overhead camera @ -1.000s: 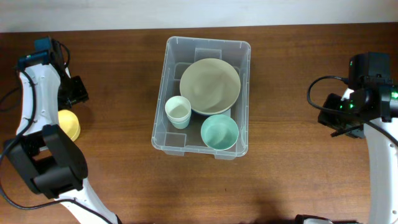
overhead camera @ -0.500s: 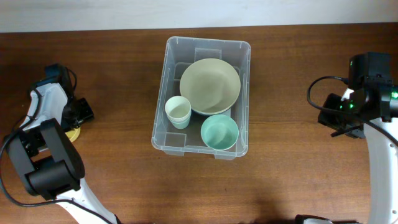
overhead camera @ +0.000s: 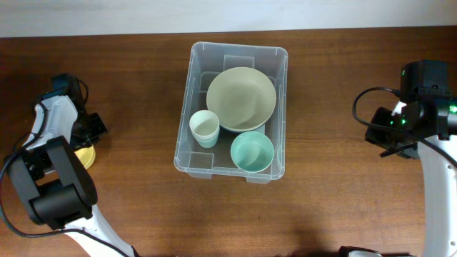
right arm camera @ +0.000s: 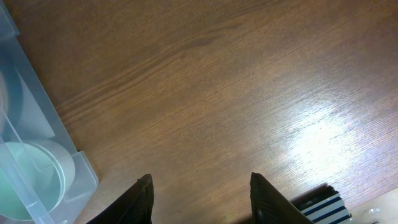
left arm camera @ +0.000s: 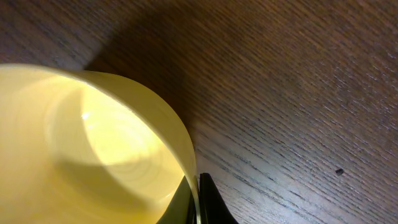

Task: Pack container
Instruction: 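Carry the yellow bowl into the bin onto the green bowls and release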

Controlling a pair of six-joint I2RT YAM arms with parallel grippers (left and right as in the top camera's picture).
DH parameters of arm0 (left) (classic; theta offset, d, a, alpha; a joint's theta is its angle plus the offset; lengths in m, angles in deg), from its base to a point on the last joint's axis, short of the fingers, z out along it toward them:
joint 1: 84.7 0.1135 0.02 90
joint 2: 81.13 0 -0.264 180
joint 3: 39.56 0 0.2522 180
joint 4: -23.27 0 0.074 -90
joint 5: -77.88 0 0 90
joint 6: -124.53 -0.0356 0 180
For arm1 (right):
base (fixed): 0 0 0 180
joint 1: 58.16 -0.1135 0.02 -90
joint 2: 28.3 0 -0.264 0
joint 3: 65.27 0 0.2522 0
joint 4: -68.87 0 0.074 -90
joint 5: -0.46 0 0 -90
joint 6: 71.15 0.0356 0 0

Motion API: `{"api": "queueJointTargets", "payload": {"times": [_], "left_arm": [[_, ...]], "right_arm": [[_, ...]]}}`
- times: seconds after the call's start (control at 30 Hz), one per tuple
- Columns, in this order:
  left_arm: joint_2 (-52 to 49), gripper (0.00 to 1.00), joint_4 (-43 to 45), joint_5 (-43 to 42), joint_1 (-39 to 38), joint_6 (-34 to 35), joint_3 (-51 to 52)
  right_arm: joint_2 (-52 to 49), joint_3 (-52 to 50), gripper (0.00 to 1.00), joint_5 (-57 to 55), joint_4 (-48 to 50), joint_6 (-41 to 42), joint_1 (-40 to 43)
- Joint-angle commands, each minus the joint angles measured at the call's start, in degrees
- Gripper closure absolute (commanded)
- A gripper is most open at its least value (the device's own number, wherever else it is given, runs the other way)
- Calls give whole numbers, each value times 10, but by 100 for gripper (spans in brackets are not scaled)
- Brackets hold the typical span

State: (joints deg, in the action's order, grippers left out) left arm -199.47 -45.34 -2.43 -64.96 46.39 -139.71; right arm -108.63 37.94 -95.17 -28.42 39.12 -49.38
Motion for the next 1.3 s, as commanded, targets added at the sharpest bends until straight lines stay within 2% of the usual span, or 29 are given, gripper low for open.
{"api": "queueJointTargets", "payload": {"times": [0.0, 0.2, 0.4, 0.63, 0.93, 1.2, 1.27], "left_arm": [[9, 100, -5, -9, 1, 2, 0], [69, 100, -48, -26, -32, 1, -41], [189, 100, -118, -28, -142, -38, -117], [251, 100, -158, -45, -312, -70, -168], [225, 100, -146, -104, -527, -103, -168], [184, 100, -143, -105, -613, -114, -168], [157, 100, -139, -130, -627, -115, -168]], "right_arm": [[1, -2, 55, -11, 0, -4, -5], [1, -2, 55, -11, 0, -4, -5], [1, -2, 54, -11, 0, -4, -5], [1, -2, 55, -11, 0, -4, -5], [1, -2, 55, -11, 0, -4, -5], [1, -2, 55, -11, 0, -4, -5], [1, -2, 55, -11, 0, -4, -5]]}}
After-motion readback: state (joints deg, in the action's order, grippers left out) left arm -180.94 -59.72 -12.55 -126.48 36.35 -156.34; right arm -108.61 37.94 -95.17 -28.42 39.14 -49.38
